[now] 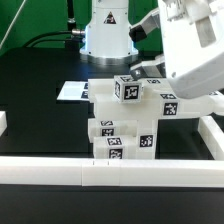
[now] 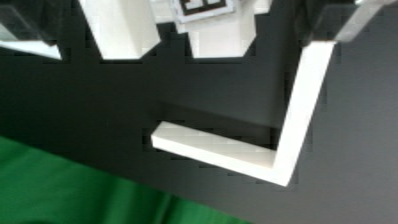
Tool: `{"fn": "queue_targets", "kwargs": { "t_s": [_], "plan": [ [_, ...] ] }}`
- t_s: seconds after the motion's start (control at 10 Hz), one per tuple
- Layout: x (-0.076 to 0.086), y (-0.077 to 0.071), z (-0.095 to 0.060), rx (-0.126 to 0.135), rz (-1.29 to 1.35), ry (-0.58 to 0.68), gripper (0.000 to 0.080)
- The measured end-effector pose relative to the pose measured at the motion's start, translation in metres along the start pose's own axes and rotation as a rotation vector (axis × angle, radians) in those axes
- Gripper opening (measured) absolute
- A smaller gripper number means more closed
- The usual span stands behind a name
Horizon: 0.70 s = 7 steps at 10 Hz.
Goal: Assemble chair
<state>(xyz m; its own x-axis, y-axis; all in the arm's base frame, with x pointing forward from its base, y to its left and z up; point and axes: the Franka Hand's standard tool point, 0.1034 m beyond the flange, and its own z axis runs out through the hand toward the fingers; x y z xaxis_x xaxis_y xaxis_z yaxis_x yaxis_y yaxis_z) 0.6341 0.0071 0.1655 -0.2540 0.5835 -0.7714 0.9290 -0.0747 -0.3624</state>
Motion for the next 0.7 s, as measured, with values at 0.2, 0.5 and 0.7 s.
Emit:
{"fn": "queue_targets", "kwargs": {
  "t_s": [0.2, 0.5, 0.7],
  "plan": [
    [-0.005, 0.004, -0.001, -0.009, 0.028, 0.088, 0.0649],
    [-0.019, 0.008, 0.005, -0.01, 0.074, 0.218, 0.0649],
    [-0.032, 0.013, 0.01, -0.024, 0.001, 0.344, 0.0649]
  ]
}}
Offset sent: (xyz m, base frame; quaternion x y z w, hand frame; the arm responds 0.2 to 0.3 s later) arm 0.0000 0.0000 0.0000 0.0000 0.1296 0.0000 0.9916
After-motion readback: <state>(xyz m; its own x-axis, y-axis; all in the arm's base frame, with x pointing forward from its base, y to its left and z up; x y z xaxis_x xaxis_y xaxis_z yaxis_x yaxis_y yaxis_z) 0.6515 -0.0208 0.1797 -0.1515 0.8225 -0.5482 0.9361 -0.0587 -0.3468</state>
